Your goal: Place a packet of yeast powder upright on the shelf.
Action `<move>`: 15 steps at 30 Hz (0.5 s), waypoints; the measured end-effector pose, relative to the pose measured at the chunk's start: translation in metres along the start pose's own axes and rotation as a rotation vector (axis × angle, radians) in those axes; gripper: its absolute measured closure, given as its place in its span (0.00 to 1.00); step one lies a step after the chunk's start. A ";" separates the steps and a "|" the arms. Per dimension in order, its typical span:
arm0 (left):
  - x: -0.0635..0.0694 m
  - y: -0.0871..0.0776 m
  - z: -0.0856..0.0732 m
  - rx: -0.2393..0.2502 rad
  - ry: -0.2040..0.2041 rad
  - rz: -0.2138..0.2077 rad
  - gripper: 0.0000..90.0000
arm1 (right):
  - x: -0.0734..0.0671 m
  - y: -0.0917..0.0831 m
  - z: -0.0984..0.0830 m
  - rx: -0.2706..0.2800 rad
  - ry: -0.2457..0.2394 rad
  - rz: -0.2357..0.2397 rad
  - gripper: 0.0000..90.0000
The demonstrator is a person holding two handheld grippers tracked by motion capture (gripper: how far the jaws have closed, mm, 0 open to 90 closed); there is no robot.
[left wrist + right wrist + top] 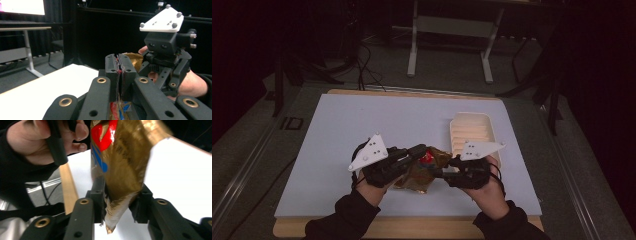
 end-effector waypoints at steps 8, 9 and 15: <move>-0.005 0.000 -0.003 -0.005 -0.002 -0.029 0.91 | 0.000 -0.001 -0.001 -0.032 -0.040 0.008 0.80; -0.005 0.000 -0.003 -0.001 0.001 -0.042 0.91 | 0.000 -0.001 -0.001 -0.032 -0.040 0.008 0.80; -0.004 -0.006 0.003 0.019 0.012 -0.043 0.70 | 0.004 -0.004 -0.001 -0.028 -0.054 0.004 0.81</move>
Point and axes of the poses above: each handheld gripper's, and its own axes: y roughly forward along the jaws, z roughly out of its top, x roughly to its right, the point moved 2 cm from there along y, roughly forward along the jaws, and after that the axes turned 6 degrees about -y, right-handed, at the moved point
